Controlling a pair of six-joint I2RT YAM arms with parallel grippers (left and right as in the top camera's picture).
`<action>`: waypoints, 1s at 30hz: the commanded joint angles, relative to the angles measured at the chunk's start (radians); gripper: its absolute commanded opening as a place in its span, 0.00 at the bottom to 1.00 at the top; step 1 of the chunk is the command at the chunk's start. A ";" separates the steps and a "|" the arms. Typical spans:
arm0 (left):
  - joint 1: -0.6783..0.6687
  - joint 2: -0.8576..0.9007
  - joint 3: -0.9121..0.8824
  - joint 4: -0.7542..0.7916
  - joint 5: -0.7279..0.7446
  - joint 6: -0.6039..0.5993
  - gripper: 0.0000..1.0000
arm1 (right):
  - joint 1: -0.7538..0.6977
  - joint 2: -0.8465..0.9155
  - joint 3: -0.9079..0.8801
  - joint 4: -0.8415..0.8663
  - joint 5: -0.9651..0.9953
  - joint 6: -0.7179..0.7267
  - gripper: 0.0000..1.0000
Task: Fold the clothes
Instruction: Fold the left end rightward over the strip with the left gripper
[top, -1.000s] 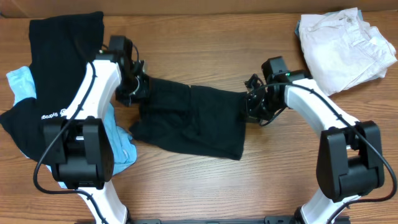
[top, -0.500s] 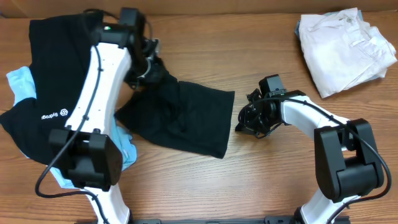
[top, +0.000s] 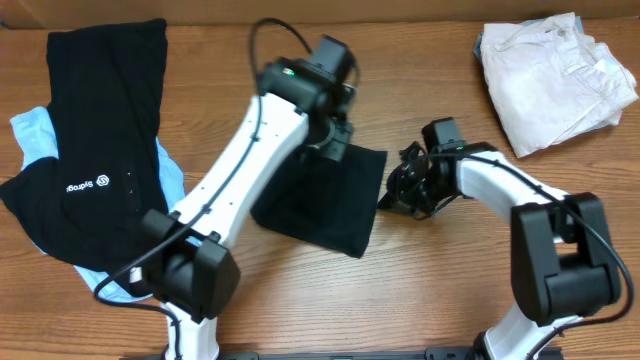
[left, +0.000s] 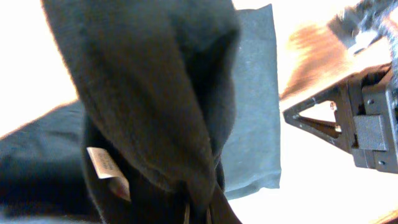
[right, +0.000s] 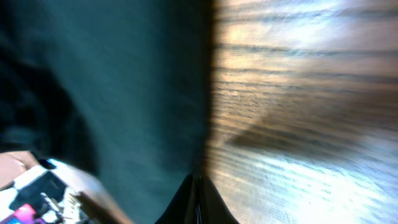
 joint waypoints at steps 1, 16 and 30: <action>-0.062 0.081 0.021 0.018 -0.009 -0.073 0.04 | -0.087 -0.156 0.129 -0.082 -0.050 -0.059 0.04; -0.197 0.249 0.068 0.145 0.013 -0.092 0.90 | -0.432 -0.465 0.385 -0.375 -0.032 -0.168 0.16; -0.003 0.247 0.681 -0.326 -0.043 0.275 1.00 | -0.438 -0.463 0.384 -0.401 0.044 -0.186 0.24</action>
